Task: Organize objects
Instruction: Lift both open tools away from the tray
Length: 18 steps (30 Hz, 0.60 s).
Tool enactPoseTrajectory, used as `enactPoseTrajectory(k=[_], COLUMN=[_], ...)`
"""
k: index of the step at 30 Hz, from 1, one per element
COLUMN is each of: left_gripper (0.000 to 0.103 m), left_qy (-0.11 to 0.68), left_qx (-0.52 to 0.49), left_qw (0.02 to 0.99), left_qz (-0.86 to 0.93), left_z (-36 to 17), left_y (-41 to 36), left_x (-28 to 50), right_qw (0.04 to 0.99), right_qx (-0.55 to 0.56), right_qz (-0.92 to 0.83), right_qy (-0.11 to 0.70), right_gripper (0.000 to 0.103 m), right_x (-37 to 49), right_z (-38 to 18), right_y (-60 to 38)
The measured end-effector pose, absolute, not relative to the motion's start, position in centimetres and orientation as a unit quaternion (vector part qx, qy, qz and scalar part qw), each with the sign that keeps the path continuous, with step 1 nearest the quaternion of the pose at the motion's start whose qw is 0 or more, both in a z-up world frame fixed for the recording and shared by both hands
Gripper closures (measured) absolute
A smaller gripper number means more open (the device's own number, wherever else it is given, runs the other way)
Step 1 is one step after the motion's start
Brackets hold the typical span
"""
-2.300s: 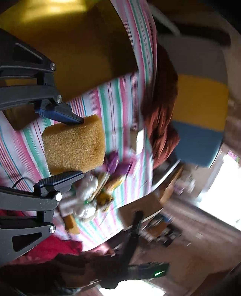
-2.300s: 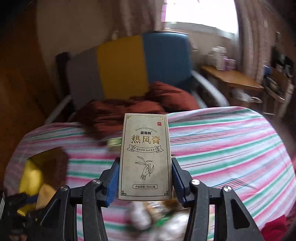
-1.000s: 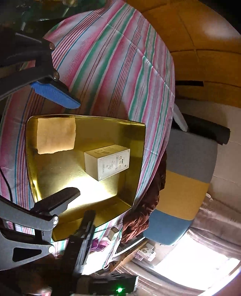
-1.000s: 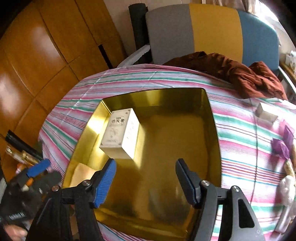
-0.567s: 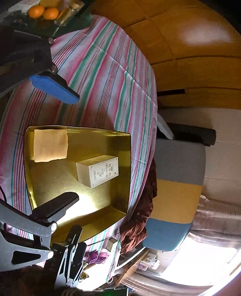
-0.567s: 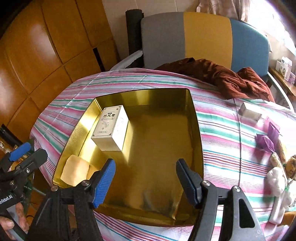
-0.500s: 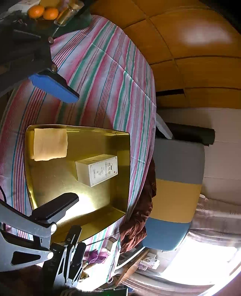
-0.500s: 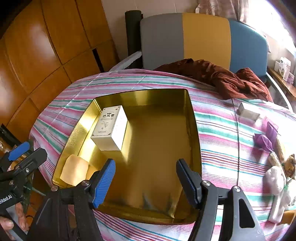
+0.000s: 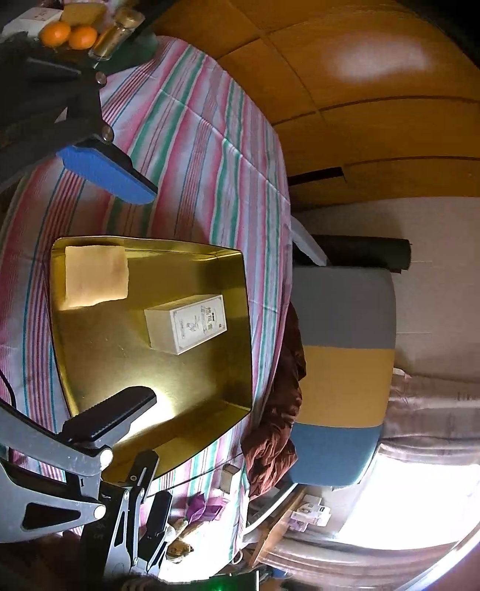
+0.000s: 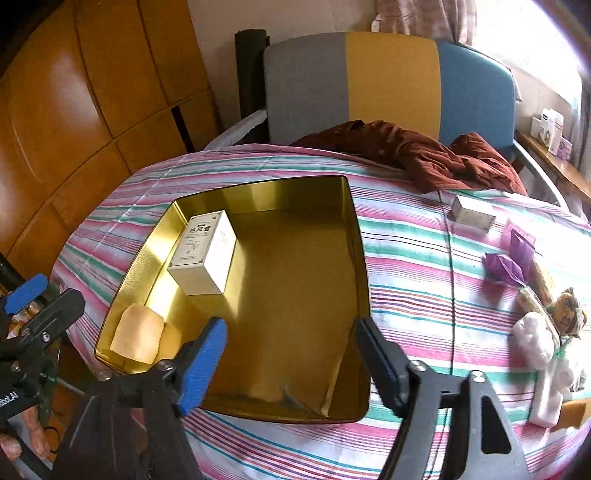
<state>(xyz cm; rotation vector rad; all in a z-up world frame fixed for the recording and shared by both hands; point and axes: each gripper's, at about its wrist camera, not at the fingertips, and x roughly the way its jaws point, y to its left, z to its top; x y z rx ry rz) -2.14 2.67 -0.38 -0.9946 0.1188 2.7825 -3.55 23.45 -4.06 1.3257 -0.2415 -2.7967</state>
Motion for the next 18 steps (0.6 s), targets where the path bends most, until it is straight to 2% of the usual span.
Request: enactPoseTrajectory(k=[18], left_gripper=[0.003], left_qy=[0.075], left_qx=[-0.324], left_qw=[0.124], left_qz=[0.935], left_z=[0.1], left_y=[5.5], left_x=[-1.3], right_qw=[-0.016], right_qx=[0.427], right_qz=[-0.899], right_qy=[-0.098], right_gripper=[0.025], right_x=[-1.7], right_z=[-4.6], right_y=[26.6])
